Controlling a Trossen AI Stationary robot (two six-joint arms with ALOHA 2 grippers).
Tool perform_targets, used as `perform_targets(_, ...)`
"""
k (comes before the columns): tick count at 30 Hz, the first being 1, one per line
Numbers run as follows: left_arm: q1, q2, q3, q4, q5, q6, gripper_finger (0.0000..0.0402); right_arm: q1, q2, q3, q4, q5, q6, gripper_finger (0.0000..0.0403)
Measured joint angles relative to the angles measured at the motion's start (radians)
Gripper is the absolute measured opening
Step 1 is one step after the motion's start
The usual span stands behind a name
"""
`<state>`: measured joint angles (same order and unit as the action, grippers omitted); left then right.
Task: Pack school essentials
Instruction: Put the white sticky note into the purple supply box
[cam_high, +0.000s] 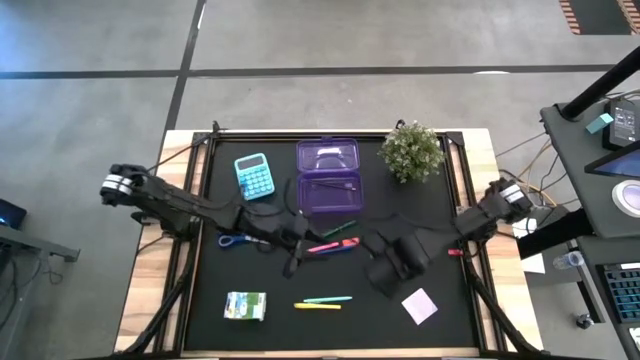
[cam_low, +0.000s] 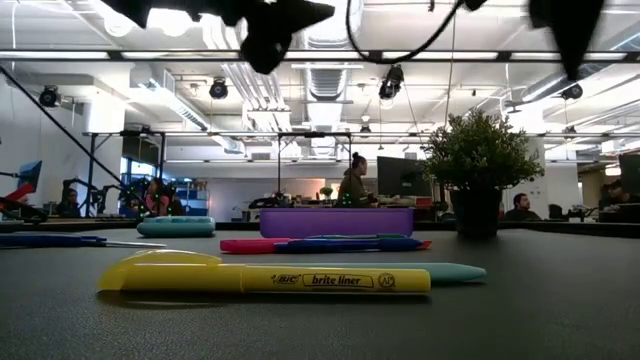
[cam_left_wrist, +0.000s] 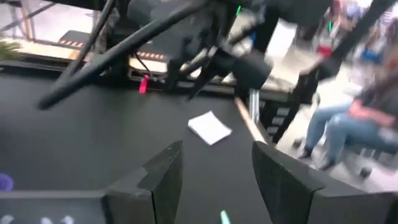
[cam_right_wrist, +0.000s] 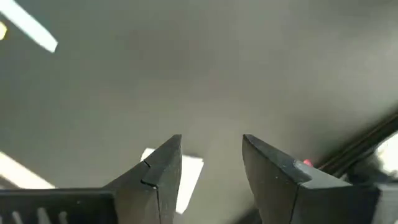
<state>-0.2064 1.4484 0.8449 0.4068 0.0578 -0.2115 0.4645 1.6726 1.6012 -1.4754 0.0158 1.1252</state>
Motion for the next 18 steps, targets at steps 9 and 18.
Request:
perform_targets(9, -0.024, 0.209, 0.049, 0.205, 0.001, 0.169, 0.0173, 0.182, -0.001, -0.004, 0.019, -0.104, 0.451, 0.0187)
perform_targets(18, -0.043, 0.320, 0.134, 0.212, 0.024, 0.167, 0.0173, 0.315, -0.001, -0.145, 0.236, -0.207, 0.796, 0.0187)
